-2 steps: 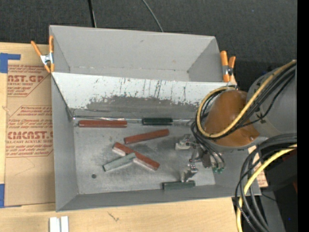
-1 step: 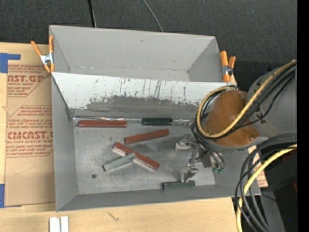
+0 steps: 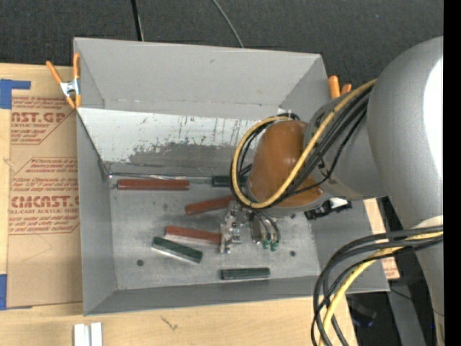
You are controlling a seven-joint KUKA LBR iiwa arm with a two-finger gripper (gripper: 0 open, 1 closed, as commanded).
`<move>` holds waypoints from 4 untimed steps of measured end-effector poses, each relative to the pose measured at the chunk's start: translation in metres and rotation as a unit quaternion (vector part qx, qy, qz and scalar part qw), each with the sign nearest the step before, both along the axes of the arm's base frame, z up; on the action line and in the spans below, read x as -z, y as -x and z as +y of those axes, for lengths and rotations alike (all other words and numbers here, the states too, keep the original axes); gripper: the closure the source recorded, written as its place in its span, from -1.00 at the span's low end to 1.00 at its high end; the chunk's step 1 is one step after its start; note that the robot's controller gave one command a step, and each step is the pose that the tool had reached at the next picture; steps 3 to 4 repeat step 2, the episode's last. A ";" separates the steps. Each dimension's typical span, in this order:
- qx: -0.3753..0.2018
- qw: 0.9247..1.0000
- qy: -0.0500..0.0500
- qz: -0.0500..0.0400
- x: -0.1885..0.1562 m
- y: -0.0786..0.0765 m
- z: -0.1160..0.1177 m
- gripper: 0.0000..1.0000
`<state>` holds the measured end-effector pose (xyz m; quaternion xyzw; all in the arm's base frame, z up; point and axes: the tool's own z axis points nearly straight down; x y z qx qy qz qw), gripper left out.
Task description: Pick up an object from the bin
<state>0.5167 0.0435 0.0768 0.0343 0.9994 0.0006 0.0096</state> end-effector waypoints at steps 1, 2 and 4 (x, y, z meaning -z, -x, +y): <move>0.000 1.000 0.000 0.000 0.000 0.000 0.000 1.00; -0.012 1.000 0.000 0.008 -0.141 -0.015 -0.001 1.00; -0.012 1.000 0.000 0.008 -0.141 -0.015 -0.001 1.00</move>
Offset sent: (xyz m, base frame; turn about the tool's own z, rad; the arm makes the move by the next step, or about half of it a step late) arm 0.0141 -0.0024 0.1412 -0.0220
